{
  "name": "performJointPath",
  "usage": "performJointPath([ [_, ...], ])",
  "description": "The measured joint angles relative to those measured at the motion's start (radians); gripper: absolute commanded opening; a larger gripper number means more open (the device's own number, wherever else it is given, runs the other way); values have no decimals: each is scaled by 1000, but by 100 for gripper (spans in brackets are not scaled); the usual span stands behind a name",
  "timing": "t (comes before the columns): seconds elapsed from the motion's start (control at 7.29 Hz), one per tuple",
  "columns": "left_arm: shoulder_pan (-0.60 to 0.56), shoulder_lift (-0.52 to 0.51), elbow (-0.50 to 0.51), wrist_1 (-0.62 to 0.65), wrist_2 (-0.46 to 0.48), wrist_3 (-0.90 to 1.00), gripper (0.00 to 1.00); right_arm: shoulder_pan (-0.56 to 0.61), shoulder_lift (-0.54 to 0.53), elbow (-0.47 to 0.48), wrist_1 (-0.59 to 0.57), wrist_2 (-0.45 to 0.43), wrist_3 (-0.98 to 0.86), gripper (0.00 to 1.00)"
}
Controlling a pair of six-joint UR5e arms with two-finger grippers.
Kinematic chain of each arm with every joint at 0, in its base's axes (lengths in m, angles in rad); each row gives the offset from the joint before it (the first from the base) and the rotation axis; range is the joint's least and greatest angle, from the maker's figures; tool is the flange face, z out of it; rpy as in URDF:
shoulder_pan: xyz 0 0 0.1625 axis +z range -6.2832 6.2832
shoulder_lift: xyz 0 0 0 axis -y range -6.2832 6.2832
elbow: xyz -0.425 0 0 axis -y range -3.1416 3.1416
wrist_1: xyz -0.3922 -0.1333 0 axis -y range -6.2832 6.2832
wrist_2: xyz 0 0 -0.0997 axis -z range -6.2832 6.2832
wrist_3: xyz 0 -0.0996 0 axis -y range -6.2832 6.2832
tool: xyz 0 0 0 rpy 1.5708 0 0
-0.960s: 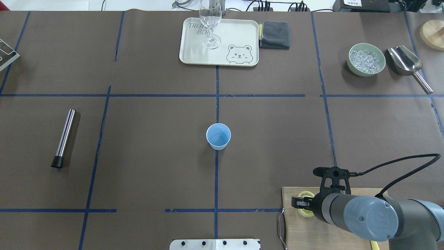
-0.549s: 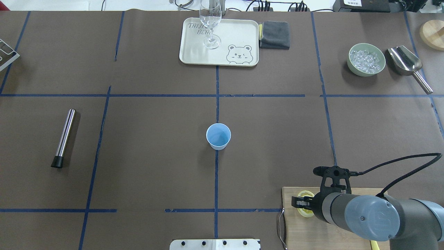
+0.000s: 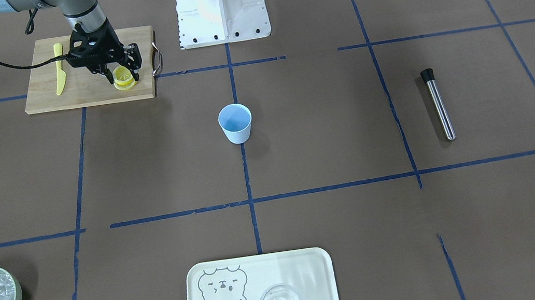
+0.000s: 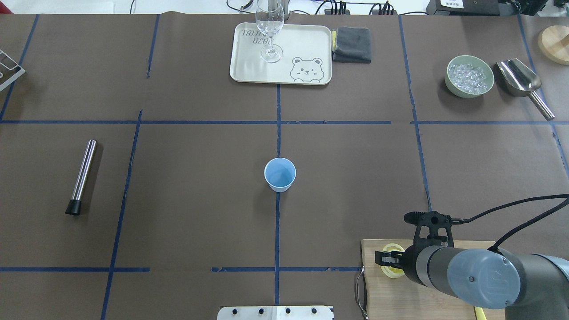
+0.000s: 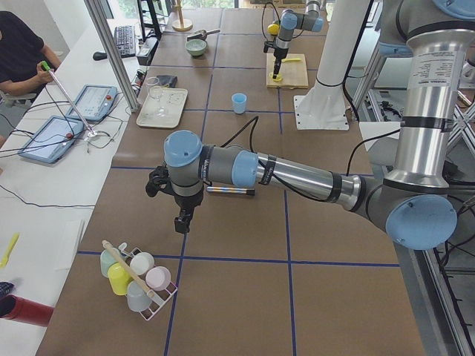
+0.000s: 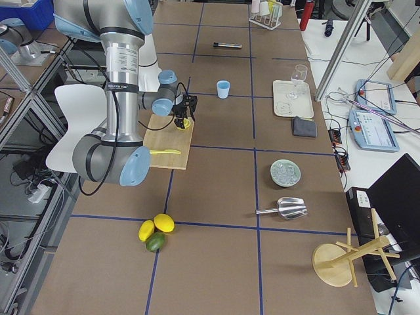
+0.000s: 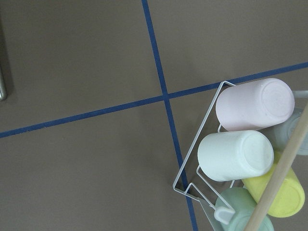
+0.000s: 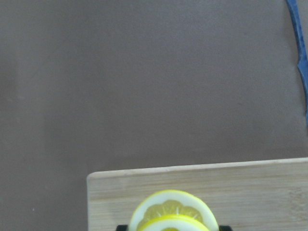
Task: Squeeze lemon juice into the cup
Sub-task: 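Lower the right gripper and close it on the lemon slice, then lift the lemon slice with the right gripper and carry it over the blue cup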
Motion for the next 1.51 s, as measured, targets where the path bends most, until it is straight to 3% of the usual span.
performJointPath([
  [0.96, -1, 0, -2, 1, -3, -1, 100, 101, 7, 33, -19, 79, -3, 66],
  [1.23, -1, 0, -2, 1, -4, -1, 100, 171, 43, 58, -94, 143, -10, 66],
  [1.51, -1, 0, -5, 1, -4, -2, 100, 227, 171, 75, -256, 182, -16, 66],
])
